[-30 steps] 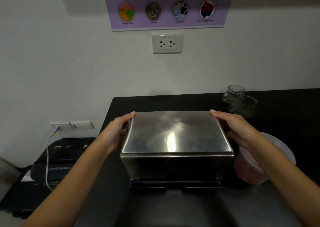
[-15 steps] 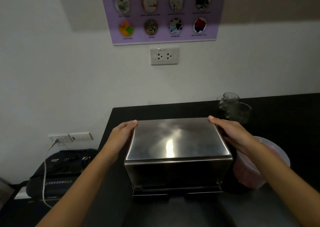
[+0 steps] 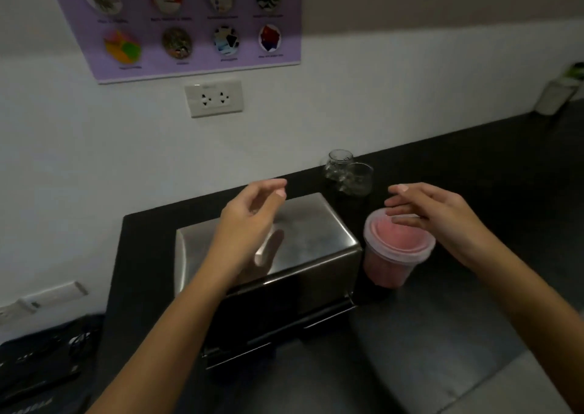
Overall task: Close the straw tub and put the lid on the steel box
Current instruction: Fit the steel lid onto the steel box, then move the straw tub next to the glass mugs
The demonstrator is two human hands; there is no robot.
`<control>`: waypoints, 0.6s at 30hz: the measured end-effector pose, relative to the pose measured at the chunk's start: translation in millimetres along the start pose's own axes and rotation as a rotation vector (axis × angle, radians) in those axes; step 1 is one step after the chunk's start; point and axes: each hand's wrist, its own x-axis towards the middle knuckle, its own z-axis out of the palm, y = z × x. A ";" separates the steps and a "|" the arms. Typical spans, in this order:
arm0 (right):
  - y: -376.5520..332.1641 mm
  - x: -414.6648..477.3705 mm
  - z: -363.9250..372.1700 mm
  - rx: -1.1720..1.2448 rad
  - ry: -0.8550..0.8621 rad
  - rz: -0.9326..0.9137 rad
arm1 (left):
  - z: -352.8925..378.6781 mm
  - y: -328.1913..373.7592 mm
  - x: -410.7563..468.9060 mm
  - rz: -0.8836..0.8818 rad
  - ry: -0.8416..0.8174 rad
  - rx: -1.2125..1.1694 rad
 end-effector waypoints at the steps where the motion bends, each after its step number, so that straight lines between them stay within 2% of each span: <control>1: 1.1 -6.6 -7.0 -0.002 0.021 -0.002 | 13.0 3.3 -1.4 -0.002 -0.059 -0.031; 4: 5.6 -20.6 -26.0 -0.021 0.068 -0.004 | 46.8 7.6 -7.4 0.027 -0.174 -0.057; 9: 14.4 -20.5 -51.0 0.008 0.096 -0.013 | 80.9 6.2 -6.6 0.025 -0.228 -0.092; 13: 24.7 2.0 -63.4 0.013 0.018 -0.029 | 95.6 1.4 -0.4 0.038 -0.191 -0.073; 18: 30.6 48.3 -84.6 0.004 -0.154 -0.051 | 122.8 4.7 5.5 0.061 -0.064 -0.080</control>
